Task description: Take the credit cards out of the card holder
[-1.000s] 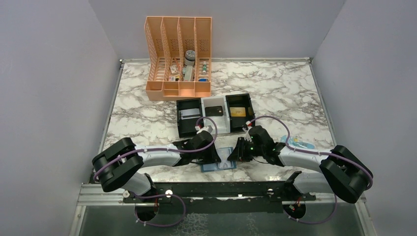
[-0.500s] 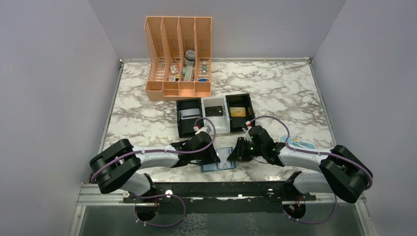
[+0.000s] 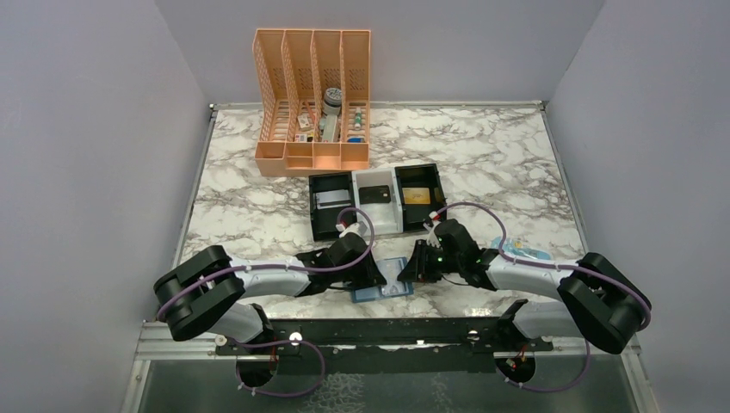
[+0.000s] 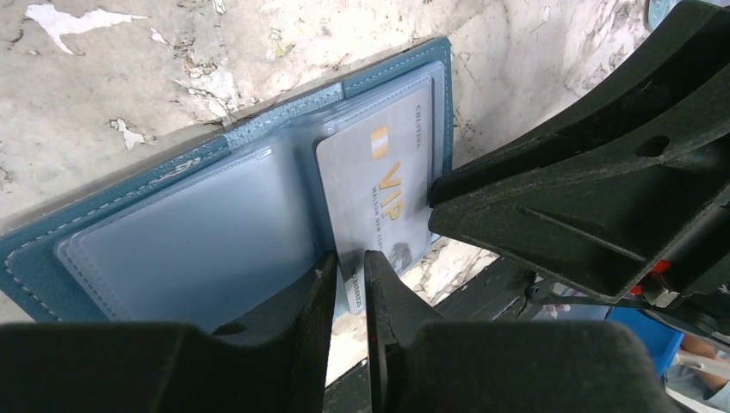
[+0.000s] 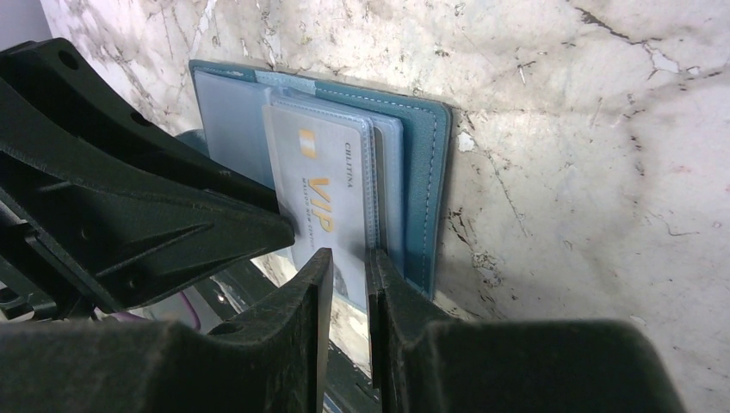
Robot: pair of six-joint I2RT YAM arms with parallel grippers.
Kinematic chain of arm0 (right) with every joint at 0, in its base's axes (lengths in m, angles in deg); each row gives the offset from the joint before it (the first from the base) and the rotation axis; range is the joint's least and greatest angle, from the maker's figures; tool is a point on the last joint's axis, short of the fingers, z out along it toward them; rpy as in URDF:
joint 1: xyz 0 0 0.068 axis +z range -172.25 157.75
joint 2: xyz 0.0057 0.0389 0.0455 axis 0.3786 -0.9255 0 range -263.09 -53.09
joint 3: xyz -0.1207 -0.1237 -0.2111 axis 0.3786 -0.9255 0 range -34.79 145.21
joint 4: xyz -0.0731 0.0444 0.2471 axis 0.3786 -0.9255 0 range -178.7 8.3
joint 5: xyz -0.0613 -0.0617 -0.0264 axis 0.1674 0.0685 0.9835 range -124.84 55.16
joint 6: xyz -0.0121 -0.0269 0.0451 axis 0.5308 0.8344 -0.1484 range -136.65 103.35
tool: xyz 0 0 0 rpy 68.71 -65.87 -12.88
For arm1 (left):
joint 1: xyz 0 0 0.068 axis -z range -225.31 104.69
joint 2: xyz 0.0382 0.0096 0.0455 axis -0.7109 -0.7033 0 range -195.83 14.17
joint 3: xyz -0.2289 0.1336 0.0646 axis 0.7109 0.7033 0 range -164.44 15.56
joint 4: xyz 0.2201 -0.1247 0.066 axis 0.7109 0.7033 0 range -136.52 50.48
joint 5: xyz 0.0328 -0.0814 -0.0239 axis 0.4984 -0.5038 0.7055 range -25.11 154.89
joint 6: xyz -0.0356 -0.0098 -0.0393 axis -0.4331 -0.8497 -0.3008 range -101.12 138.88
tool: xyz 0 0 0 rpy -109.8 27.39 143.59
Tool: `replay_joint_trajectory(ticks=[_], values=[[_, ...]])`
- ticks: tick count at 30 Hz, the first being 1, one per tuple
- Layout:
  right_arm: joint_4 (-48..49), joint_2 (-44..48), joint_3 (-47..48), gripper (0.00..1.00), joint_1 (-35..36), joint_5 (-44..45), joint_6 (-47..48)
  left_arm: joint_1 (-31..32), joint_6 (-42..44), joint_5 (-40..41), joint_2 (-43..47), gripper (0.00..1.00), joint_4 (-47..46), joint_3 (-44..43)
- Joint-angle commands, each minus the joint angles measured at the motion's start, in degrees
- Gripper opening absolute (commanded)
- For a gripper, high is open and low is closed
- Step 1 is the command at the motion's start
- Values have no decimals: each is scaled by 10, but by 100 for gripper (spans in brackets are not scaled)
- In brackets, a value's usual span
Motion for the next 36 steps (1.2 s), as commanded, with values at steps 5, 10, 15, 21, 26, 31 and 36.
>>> replay_joint_trajectory(ticks=[5,10,15,21,26,31,36], values=[[-5,-15,3,21,1,6,5,2,-12,-7,16,17,-18,11],[-5,-22,5,21,1,6,6,2,-19,4,27,16,-18,24],[-5,-26,5,21,1,4,7,2,-23,17,45,27,-10,33],[1,-26,3,21,1,0,5,2,-28,11,39,29,-22,35],[-1,-25,4,21,1,-2,7,2,-33,0,21,17,-39,34],[-6,-25,6,21,1,2,9,2,-62,21,43,4,-35,59],[-17,-21,10,21,1,13,11,1,-66,50,88,0,0,71]])
